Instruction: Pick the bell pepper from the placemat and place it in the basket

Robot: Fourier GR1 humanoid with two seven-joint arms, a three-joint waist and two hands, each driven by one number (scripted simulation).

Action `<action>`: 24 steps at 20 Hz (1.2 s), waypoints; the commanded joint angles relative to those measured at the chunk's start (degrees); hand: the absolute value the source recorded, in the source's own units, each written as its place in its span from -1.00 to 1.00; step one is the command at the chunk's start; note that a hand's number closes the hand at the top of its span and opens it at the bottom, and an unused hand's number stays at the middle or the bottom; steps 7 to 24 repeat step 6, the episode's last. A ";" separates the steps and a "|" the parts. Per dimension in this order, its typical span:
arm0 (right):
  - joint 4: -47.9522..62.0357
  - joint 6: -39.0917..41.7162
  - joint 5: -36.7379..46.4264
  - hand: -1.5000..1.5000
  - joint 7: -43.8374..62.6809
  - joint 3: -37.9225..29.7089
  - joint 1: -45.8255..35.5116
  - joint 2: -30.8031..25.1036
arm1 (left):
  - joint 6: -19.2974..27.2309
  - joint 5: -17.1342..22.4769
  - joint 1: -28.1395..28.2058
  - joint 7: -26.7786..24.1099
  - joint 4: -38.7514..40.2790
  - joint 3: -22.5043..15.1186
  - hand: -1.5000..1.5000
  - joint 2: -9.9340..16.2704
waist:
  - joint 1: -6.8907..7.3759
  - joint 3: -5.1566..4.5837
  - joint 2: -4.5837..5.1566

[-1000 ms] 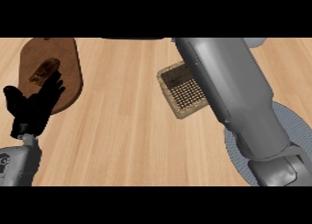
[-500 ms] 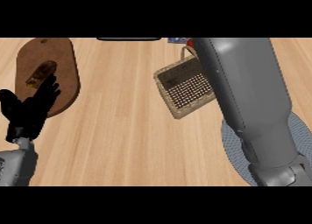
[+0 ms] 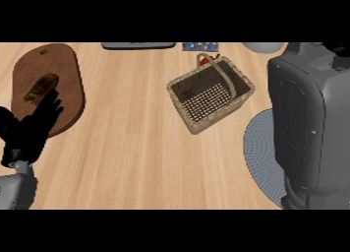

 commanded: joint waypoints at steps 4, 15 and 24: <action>-20.27 11.97 -7.04 -1.00 11.82 6.21 11.73 -0.01 | 0.48 -0.67 2.13 -1.28 -0.73 -0.19 0.00 -0.49 | -0.88 0.02 -0.67; -25.74 14.59 -8.71 -1.00 11.62 7.90 16.53 -0.01 | -0.60 0.98 0.46 0.56 -0.05 1.46 0.00 1.21 | -1.41 0.01 -0.39; -25.74 14.59 -8.71 -1.00 11.62 7.90 16.53 -0.01 | -0.60 0.98 0.46 0.56 -0.05 1.46 0.00 1.21 | -1.41 0.01 -0.39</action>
